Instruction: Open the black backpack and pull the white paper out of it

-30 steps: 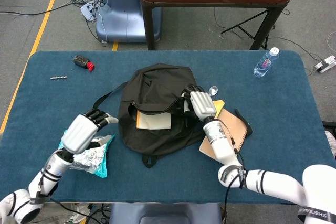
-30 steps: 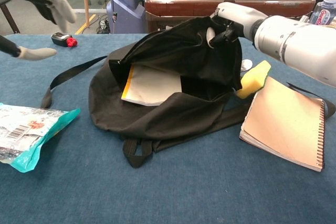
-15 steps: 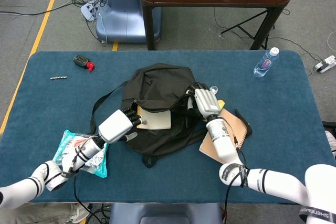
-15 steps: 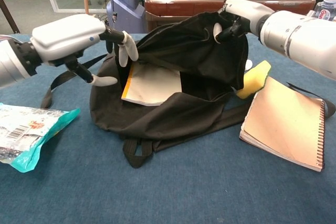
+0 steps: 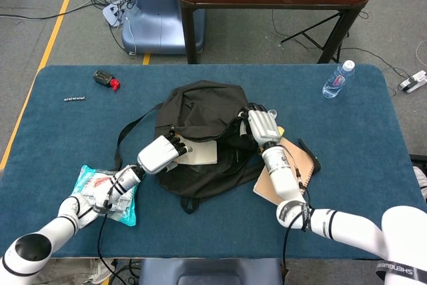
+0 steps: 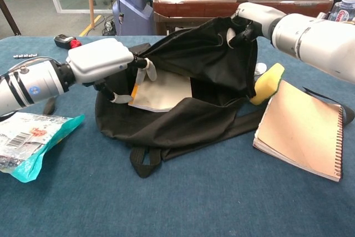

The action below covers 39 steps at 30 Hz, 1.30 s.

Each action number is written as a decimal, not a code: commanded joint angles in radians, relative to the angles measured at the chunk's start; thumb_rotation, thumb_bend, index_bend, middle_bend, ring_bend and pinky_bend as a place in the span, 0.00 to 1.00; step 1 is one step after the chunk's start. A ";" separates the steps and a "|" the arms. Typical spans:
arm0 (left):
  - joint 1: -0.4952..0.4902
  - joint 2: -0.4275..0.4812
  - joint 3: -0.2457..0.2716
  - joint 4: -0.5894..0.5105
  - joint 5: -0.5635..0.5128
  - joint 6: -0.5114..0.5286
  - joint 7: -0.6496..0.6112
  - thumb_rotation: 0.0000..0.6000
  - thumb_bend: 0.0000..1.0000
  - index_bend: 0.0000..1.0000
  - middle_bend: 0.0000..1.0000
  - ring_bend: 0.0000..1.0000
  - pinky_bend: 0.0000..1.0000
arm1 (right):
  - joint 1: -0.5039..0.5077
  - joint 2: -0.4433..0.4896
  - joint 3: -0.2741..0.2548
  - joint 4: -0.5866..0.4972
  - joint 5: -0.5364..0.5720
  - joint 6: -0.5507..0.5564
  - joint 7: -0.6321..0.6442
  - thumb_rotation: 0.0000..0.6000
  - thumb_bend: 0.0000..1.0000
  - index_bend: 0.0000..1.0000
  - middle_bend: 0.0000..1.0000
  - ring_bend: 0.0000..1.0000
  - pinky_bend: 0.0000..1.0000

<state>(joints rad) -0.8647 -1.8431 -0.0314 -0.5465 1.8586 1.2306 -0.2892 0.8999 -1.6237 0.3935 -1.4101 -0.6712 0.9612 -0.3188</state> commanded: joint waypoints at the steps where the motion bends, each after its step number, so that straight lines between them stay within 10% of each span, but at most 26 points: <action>1: -0.002 -0.031 0.026 0.052 -0.011 0.021 -0.021 1.00 0.27 0.39 0.48 0.40 0.41 | 0.016 -0.012 0.010 0.032 0.022 -0.012 -0.005 1.00 0.74 0.60 0.29 0.11 0.10; 39: -0.021 -0.154 0.113 0.294 -0.106 -0.034 -0.037 1.00 0.22 0.34 0.46 0.37 0.41 | 0.055 -0.042 0.015 0.148 0.065 -0.062 0.012 1.00 0.72 0.60 0.29 0.11 0.10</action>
<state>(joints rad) -0.8839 -1.9949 0.0833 -0.2536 1.7541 1.1983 -0.3267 0.9551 -1.6658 0.4085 -1.2627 -0.6060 0.8995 -0.3068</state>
